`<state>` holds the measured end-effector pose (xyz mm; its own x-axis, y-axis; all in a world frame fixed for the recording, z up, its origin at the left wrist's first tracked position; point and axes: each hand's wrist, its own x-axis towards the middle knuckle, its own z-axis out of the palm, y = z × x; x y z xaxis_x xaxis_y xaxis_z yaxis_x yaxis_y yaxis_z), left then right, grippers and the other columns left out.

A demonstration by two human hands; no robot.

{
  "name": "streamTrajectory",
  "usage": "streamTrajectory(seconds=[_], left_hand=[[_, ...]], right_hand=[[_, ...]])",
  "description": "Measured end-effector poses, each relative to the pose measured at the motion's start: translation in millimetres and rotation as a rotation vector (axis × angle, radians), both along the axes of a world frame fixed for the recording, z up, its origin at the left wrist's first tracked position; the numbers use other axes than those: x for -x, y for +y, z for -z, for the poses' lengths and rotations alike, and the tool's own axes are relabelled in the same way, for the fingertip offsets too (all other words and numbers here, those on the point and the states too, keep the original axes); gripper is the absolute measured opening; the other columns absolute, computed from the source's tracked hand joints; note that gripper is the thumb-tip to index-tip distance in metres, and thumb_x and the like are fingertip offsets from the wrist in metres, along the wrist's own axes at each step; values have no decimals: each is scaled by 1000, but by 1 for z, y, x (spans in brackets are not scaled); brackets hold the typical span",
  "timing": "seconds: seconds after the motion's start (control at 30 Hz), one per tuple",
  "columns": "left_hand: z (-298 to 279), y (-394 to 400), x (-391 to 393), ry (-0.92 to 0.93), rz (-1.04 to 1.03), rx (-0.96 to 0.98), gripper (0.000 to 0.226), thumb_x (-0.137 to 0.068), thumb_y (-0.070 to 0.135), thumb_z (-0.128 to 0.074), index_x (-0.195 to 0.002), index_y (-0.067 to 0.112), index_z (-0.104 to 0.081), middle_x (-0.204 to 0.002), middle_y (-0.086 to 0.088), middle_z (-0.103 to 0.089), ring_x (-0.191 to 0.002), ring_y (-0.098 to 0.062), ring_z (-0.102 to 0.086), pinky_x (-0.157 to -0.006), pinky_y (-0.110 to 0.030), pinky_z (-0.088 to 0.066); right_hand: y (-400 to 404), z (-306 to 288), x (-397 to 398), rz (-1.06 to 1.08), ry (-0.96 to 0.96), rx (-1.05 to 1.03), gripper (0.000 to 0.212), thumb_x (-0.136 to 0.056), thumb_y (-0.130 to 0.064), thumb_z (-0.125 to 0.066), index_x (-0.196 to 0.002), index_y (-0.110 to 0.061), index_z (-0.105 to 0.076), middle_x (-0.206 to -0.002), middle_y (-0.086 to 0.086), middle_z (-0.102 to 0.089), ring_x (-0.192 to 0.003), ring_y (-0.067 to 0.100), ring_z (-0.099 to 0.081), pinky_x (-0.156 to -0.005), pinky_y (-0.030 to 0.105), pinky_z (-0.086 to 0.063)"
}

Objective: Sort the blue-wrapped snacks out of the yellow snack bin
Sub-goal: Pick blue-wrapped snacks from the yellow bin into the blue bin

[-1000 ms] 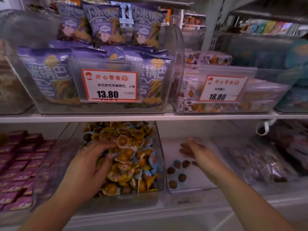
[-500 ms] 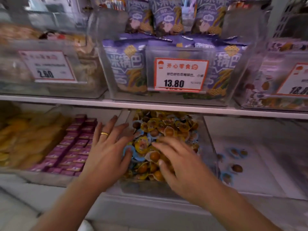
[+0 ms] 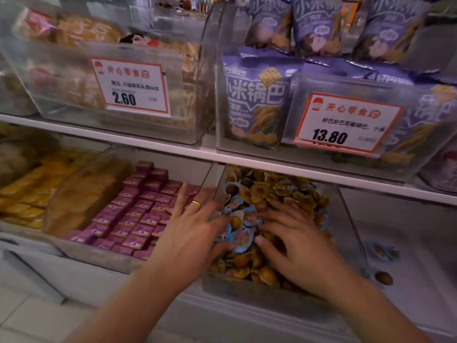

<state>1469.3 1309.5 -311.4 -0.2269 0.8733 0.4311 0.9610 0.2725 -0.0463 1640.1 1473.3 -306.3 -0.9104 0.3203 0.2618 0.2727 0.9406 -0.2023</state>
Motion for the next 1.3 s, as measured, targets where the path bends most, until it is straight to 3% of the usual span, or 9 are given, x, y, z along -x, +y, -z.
streamTrajectory(seconds=[0.13,0.27,0.43,0.6,0.93,1.07,1.17,1.23,1.3], left_hand=[[-4,5,-5,23,42,-75,25,-77,45,-76,-94,26,-76,-95,3,-67,-113,-24,-61,-116,-61,-23],[-4,3,-14,19,58,9,46,-83,61,-59,-109,27,-73,-99,4,-67,-110,-22,-63,-115,-62,-28],[5,5,-25,-12,70,-2,34,-73,33,-83,-104,27,-73,-98,2,-65,-84,-21,-68,-114,-54,-35],[8,12,-30,-57,46,-9,28,-66,26,-86,-92,30,-75,-95,2,-68,-74,-19,-71,-110,-56,-39],[3,14,-15,-195,158,-175,25,-70,-2,-79,-88,15,-78,-80,1,-72,-73,-19,-72,-110,-61,-32],[-9,18,-22,-425,162,-405,18,-88,5,-71,-98,19,-77,-85,11,-71,-78,-3,-67,-117,-39,-33],[-24,24,-41,-790,82,-614,22,-93,20,-68,-93,41,-75,-78,23,-70,-74,4,-66,-78,-21,-55],[-30,38,-58,-1039,48,-707,32,-92,21,-69,-80,51,-72,-74,20,-72,-67,1,-68,-56,-16,-52],[-29,56,-72,-1213,46,-763,35,-91,15,-70,-77,47,-74,-74,15,-74,-68,-1,-69,-57,-15,-52]], right_hand=[[3,0,-15,74,71,28,57,-97,-60,-31,-117,-26,-72,-123,-13,-64,-122,10,-51,-105,36,-43],[1,-1,-10,133,134,-13,49,-99,-51,-36,-103,-22,-75,-110,-10,-69,-116,12,-52,-101,34,-42],[-6,3,12,109,38,-89,51,-96,-46,-41,-141,-25,-49,-136,-1,-55,-131,23,-42,-110,44,-38],[-7,11,40,22,-67,-84,52,-96,-34,-45,-147,-27,-44,-147,-6,-44,-138,26,-27,-116,45,-24],[3,8,19,160,234,153,35,-79,-19,-77,-113,-27,-69,-89,-14,-57,-100,11,-42,-84,36,-45],[0,1,10,159,310,165,34,-82,-11,-76,-113,-25,-73,-84,-16,-51,-95,12,-46,-81,32,-45],[-2,-17,-2,276,537,405,23,-86,-15,-74,-103,-31,-74,-92,-17,-66,-93,5,-62,-79,20,-50],[-8,-31,-9,396,746,832,15,-88,-13,-73,-95,-26,-75,-89,-6,-76,-88,12,-72,-76,22,-56],[-16,-39,-14,467,922,1393,8,-90,-6,-67,-92,-11,-72,-90,10,-77,-89,26,-74,-73,34,-60]])
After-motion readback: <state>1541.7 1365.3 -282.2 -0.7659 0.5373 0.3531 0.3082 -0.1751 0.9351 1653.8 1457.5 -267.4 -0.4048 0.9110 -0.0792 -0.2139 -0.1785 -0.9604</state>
